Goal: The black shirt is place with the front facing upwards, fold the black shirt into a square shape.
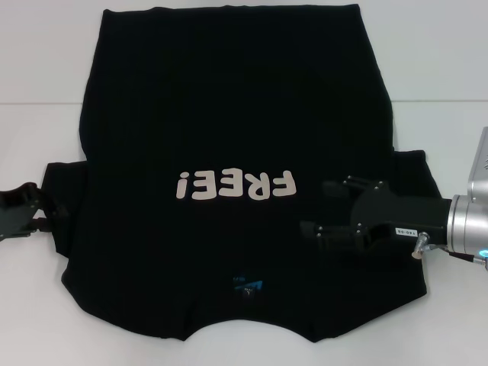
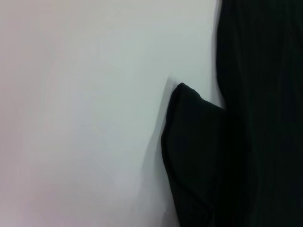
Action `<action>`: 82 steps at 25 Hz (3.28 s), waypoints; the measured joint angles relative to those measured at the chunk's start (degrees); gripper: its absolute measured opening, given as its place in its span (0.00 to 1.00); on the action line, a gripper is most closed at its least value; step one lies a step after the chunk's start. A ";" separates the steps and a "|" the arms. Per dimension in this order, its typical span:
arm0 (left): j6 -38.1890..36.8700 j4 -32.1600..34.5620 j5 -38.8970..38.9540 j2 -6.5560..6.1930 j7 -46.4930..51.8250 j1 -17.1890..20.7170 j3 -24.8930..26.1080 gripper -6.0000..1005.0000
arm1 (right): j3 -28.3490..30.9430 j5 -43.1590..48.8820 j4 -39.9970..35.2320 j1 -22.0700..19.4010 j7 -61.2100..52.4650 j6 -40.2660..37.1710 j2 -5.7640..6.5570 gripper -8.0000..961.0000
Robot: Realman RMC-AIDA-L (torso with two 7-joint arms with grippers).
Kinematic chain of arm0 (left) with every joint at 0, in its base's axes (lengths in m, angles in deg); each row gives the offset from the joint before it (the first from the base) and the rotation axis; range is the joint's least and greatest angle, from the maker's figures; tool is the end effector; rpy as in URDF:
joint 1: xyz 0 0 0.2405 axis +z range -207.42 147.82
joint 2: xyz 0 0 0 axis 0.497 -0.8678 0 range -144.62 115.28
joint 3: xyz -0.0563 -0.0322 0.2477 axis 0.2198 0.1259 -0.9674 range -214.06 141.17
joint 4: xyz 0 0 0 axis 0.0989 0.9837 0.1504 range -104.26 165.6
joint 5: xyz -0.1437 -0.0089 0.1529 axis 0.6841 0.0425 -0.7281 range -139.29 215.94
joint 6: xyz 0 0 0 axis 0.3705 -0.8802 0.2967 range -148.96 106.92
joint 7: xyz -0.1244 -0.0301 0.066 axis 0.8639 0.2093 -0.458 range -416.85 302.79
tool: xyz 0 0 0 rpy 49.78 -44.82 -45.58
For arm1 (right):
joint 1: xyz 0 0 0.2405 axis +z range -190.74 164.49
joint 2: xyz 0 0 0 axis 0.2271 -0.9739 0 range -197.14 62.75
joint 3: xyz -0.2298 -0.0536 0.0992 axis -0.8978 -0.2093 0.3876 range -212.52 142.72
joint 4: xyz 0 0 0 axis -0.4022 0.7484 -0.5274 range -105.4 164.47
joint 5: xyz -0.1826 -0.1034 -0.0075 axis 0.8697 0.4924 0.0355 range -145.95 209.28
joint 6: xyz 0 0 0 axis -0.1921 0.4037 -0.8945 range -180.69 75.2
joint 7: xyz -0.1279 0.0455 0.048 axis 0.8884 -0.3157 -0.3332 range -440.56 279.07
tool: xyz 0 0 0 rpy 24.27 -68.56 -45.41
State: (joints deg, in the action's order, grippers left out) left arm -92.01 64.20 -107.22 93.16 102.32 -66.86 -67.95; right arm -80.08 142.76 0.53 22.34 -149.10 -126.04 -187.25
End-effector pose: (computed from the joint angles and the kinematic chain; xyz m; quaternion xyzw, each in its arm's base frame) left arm -0.3497 0.3781 0.0783 -0.5844 -0.7680 -0.1082 0.2388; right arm 0.2528 0.3599 -0.0409 -0.9500 0.1616 0.1938 0.1839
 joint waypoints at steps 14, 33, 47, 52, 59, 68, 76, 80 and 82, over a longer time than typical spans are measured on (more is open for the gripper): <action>0.24 0.10 -0.09 -0.17 0.25 -0.10 -0.95 0.35 | 0.00 0.00 0.00 0.05 0.14 0.00 0.00 0.98; 0.02 1.14 -0.09 0.23 0.29 0.08 -1.35 0.56 | -0.62 0.22 0.00 -0.20 0.85 -0.62 0.00 0.98; 0.54 1.28 -0.08 0.04 -0.07 -0.31 -1.56 0.56 | -0.61 0.09 0.00 -0.33 0.86 -0.61 0.00 0.98; 1.26 1.28 -0.64 0.04 -0.14 -0.09 -1.63 0.56 | -0.61 0.08 0.00 -0.26 0.86 -0.51 0.00 0.98; 1.92 1.28 -1.45 0.28 -0.12 -0.04 -1.63 0.56 | -0.61 0.09 0.07 -0.22 0.86 -0.44 0.00 0.98; 2.18 1.37 -1.58 0.15 -0.20 0.12 -1.62 0.56 | -0.61 0.06 0.09 -0.31 0.86 -0.32 0.00 0.98; 2.45 0.97 -1.58 0.47 -0.33 0.03 -1.72 0.56 | -0.61 0.00 0.09 -0.20 0.86 -0.40 0.00 0.98; 2.52 0.94 -1.58 0.49 -0.36 -0.03 -1.72 0.55 | -0.61 -0.01 0.09 -0.31 0.85 -0.48 0.00 0.98; 2.63 0.93 -1.58 0.67 -0.41 -0.08 -1.72 0.54 | -0.61 -0.01 0.09 -0.31 0.86 -0.48 0.00 0.98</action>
State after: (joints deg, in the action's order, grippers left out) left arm -89.38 65.13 -108.80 93.83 101.91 -66.94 -69.67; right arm -80.69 142.75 0.62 22.02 -148.24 -126.52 -187.25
